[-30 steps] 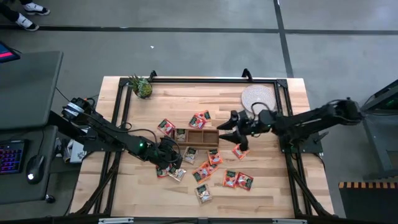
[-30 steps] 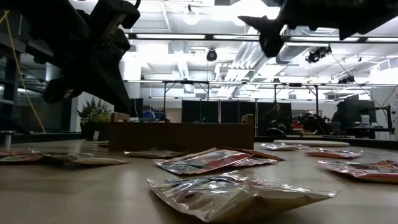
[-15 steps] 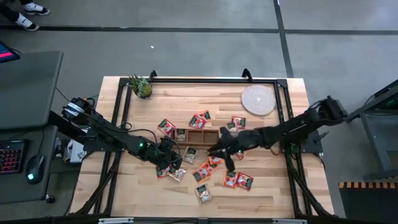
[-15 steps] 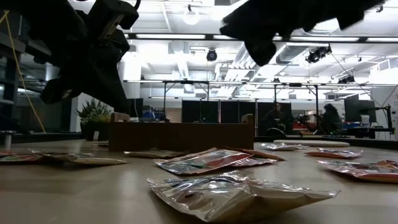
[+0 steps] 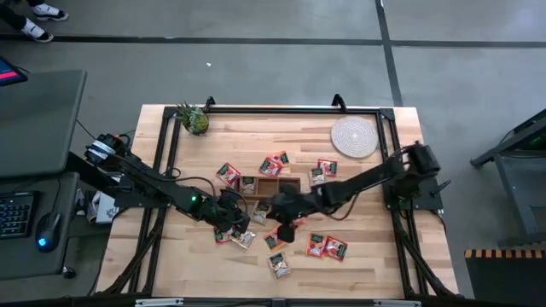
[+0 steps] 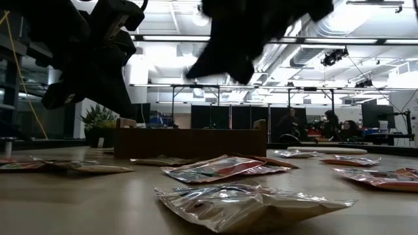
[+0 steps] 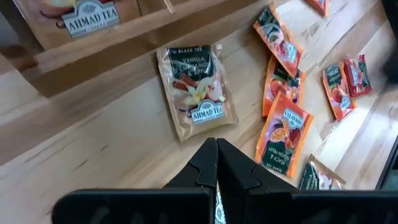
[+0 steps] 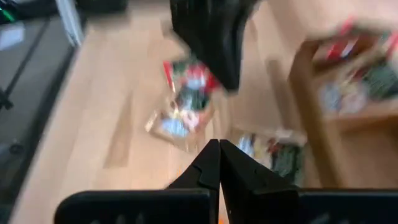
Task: Pick & Place Tea
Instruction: Put the brown tea bag into the left section of the brown wooden organizer
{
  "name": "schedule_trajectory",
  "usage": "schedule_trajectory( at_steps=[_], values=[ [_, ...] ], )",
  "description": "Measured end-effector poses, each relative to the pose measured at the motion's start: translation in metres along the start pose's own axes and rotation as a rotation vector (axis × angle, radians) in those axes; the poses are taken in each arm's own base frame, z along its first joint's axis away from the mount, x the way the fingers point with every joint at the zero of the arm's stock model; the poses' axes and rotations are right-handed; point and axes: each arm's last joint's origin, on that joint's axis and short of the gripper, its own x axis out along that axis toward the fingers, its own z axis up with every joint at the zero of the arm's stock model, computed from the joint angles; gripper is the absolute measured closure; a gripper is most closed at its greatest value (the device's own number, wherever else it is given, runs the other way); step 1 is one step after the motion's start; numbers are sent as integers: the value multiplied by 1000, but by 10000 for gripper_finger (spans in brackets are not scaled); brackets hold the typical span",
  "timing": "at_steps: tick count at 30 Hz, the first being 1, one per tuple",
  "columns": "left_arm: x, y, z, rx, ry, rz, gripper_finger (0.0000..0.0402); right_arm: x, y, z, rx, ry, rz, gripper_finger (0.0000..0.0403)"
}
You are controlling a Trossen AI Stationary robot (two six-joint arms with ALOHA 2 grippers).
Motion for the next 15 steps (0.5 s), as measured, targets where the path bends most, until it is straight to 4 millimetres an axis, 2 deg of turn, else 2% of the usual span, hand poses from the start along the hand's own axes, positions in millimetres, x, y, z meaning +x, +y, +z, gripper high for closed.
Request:
schedule_trajectory(
  at_steps=[8,12,15],
  values=[
    [0,0,0,1,-3,3,402,30,-4,-14,32,55,-73,402],
    [0,0,0,0,0,-1,402,32,-6,-13,32,60,-79,402],
    [0,0,0,0,1,-1,402,37,-9,-21,1,104,-80,402]
  ],
)
